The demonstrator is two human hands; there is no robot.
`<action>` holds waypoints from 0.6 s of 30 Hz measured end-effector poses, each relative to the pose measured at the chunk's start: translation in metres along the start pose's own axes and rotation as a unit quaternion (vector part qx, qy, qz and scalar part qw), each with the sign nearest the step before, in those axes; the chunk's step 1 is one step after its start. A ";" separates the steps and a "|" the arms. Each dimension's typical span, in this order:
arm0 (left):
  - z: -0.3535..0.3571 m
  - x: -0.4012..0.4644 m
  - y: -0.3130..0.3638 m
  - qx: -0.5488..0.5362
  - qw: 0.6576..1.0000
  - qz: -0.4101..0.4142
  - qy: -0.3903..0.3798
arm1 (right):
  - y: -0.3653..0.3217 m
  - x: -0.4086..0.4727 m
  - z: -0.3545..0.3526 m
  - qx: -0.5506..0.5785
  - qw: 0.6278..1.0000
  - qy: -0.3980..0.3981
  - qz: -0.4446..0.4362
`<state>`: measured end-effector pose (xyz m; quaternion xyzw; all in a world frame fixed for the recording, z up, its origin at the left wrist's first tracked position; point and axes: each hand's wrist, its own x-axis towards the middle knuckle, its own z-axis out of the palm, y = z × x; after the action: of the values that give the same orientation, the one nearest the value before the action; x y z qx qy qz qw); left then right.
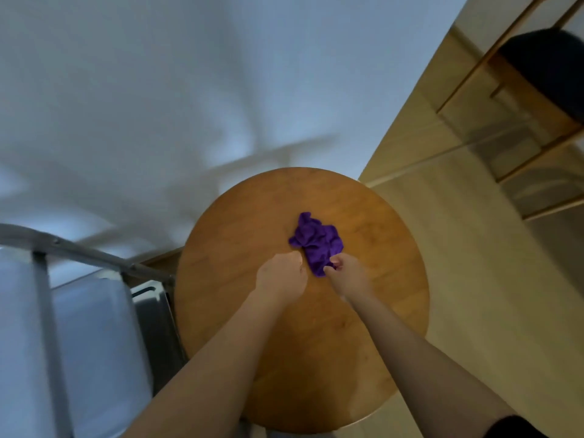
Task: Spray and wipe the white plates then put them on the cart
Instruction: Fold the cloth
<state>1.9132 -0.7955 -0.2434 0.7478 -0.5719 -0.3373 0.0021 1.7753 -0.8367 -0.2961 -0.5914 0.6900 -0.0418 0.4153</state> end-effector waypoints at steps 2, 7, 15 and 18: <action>0.017 0.018 0.001 -0.015 1.000 -0.020 -0.005 | 0.010 0.013 0.009 -0.002 1.000 0.006 0.007; 0.050 0.050 -0.004 -0.098 0.990 -0.097 0.003 | 0.022 0.036 0.030 0.010 0.999 0.044 0.026; 0.056 0.066 -0.016 -0.192 0.974 -0.122 0.018 | 0.016 0.055 0.041 -0.016 0.998 0.047 0.034; 0.049 0.070 -0.022 -0.232 0.961 -0.147 0.037 | 0.009 0.055 0.037 -0.005 0.998 0.057 -0.008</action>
<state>1.9151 -0.8288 -0.3248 0.8142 -0.3614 -0.4299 0.1472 1.7938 -0.8653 -0.3536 -0.5959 0.7079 -0.0753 0.3717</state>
